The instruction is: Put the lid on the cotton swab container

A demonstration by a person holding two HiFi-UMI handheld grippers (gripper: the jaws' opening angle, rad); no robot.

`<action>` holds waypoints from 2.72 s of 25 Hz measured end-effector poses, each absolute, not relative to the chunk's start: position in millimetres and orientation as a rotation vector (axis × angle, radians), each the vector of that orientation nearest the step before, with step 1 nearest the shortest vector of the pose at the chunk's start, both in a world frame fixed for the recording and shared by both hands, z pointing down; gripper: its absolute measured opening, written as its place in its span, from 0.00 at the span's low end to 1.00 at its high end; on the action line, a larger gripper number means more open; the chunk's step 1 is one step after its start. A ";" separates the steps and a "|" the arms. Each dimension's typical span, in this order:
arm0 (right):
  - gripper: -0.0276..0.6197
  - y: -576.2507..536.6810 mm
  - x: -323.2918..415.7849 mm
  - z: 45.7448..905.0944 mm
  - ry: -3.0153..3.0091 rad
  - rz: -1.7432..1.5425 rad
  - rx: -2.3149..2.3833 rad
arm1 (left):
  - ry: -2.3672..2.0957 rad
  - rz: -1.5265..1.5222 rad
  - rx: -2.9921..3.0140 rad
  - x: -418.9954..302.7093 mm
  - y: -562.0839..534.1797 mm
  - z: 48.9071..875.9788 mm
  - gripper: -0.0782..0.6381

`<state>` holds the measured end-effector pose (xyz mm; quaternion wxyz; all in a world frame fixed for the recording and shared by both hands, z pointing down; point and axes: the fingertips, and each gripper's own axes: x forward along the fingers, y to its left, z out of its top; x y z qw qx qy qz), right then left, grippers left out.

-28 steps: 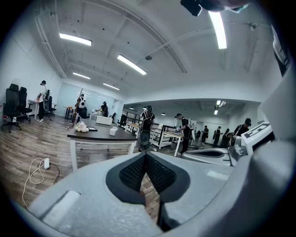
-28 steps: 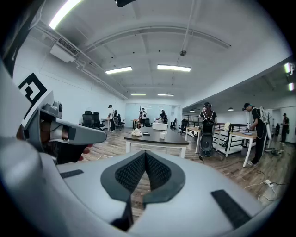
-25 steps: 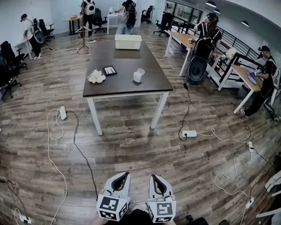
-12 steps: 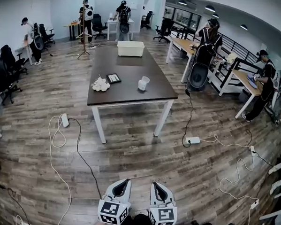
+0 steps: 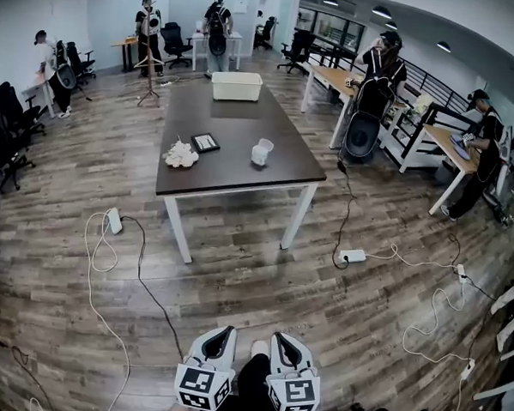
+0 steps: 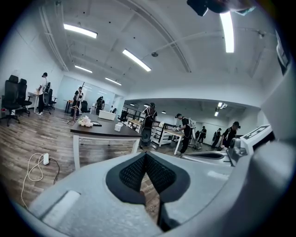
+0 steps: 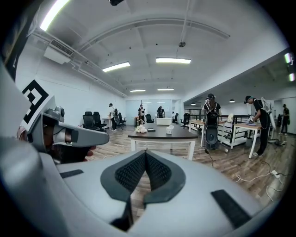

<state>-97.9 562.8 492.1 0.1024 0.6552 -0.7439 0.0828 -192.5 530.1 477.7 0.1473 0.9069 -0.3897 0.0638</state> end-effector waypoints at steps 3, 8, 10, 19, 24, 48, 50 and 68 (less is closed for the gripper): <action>0.06 542.4 -95.1 502.1 -2.221 0.262 1.895 | -1.151 0.208 2.583 -190.6 512.5 487.8 0.12; 0.06 488.1 -75.1 516.8 -2.269 0.343 1.849 | -1.199 0.204 2.547 -169.5 465.9 490.4 0.12; 0.06 464.9 -65.0 518.9 -2.277 0.336 1.825 | -1.226 0.215 2.540 -159.9 443.4 490.6 0.12; 0.06 367.0 -3.6 515.6 -2.325 0.373 1.758 | -1.329 0.222 2.456 -111.6 355.8 487.5 0.12; 0.06 324.1 30.2 516.8 -2.344 0.355 1.738 | -1.358 0.221 2.429 -81.7 318.9 493.6 0.12; 0.06 239.8 94.8 529.3 -2.388 0.436 1.680 | -1.324 0.310 2.421 0.3 226.5 511.9 0.12; 0.06 228.4 98.9 528.7 -2.373 0.431 1.702 | -1.311 0.299 2.420 1.4 211.8 513.9 0.12; 0.06 67.7 84.3 517.5 -2.275 0.437 1.824 | -1.271 0.249 2.410 -38.8 30.9 509.6 0.12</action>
